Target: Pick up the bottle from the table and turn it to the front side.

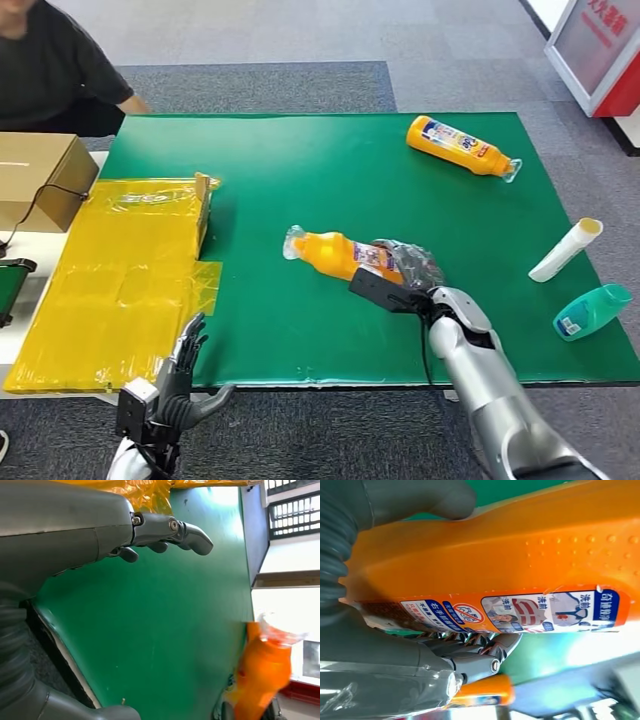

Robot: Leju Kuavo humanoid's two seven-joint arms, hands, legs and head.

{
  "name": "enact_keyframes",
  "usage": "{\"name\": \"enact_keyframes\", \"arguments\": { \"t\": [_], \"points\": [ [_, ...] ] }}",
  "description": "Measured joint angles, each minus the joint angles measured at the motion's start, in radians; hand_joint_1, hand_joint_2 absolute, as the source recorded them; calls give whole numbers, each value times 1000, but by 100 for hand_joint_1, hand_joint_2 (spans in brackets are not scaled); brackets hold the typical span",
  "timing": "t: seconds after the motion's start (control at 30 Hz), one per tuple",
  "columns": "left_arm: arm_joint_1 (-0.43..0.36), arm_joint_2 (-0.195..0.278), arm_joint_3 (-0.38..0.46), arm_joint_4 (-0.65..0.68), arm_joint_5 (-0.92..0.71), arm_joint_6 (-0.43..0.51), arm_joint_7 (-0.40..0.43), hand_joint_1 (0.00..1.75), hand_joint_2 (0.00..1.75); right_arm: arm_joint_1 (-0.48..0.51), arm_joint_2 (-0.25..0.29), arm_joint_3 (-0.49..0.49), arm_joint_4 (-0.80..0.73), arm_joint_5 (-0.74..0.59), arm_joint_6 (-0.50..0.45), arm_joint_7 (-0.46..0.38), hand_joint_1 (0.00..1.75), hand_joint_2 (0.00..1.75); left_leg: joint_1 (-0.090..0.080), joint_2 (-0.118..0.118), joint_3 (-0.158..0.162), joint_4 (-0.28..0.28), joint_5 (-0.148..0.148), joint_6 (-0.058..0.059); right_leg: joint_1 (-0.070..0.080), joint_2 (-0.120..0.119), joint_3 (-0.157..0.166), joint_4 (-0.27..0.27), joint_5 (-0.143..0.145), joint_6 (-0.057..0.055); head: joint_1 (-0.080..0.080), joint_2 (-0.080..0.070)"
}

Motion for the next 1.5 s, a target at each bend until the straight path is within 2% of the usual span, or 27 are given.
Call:
{"name": "enact_keyframes", "arguments": {
  "t": [0.13, 0.27, 0.57, 0.67, 0.8, 0.93, 1.1, 1.37, 1.4, 1.43, 1.5],
  "points": [
    [-33, -5, 20, -5, 72, -81, 81, 0, 175, 123, 66, 13, -200, -153, 40, -56, 175, 175, 0, 0, 0, 0, 0, 0, 1, 0, 0, 0, -1, -1, 0, 0],
    [-86, -1, 24, 8, 129, -111, 126, 0, 175, 179, 117, 49, -267, -204, 41, -92, 175, 175, 0, 0, 0, 0, 0, 0, 1, 0, 0, 0, -1, -1, 0, 0],
    [-107, 4, 27, 21, 142, -114, 133, 0, 175, 203, 141, 70, -306, -218, 37, -101, 175, 175, 0, 0, 0, 0, 0, 0, 0, 0, 0, 0, 0, 0, 0, 0],
    [-117, 6, 25, 24, 167, -140, 142, 0, 175, 206, 146, 81, -307, -218, 38, -112, 175, 175, 0, 0, 0, 0, 0, 0, 0, 0, 0, 0, 0, 0, 0, 0],
    [-161, 15, 1, 29, 229, -204, 171, 0, 175, 208, 170, 127, -270, -183, 0, -136, 175, 175, 0, 0, 0, 0, 1, -1, 1, 0, 0, 0, 0, -1, 0, 0],
    [-201, 39, -68, 32, 268, -248, 186, 0, 175, 202, 193, 185, -173, -148, -55, -151, 175, 175, 1, 0, 0, 0, 1, -1, 1, 0, 0, 0, 0, -1, 0, 0],
    [-221, 80, -169, 33, 291, -260, 183, 0, 175, 174, 212, 234, -64, -118, -99, -160, 175, 175, 0, 0, 0, 0, 1, -1, 1, 0, 0, 0, 0, -1, 0, 0],
    [-244, 136, -302, 33, 299, -258, 150, 0, 175, 138, 233, 279, 55, -107, -113, -164, 175, 175, 0, 0, 0, 0, 1, -1, 1, 0, 0, 0, 0, -1, 0, 0],
    [-247, 142, -315, 33, 297, -262, 144, 0, 175, 134, 235, 283, 69, -105, -117, -165, 167, 175, 0, 0, 0, 0, 1, -1, 1, 0, 0, 0, 0, -1, 0, 0],
    [-249, 148, -328, 33, 295, -265, 137, 33, 175, 130, 237, 285, 81, -104, -121, -167, 124, 175, 0, 0, 0, 0, 1, -1, 1, 0, 0, 0, 0, -1, 0, 0],
    [-254, 160, -349, 33, 284, -264, 118, 120, 175, 122, 240, 289, 100, -103, -128, -170, 37, 175, 0, 0, 0, 0, 1, -1, 1, 0, 0, 0, 0, -1, 0, 0]
  ]
}}
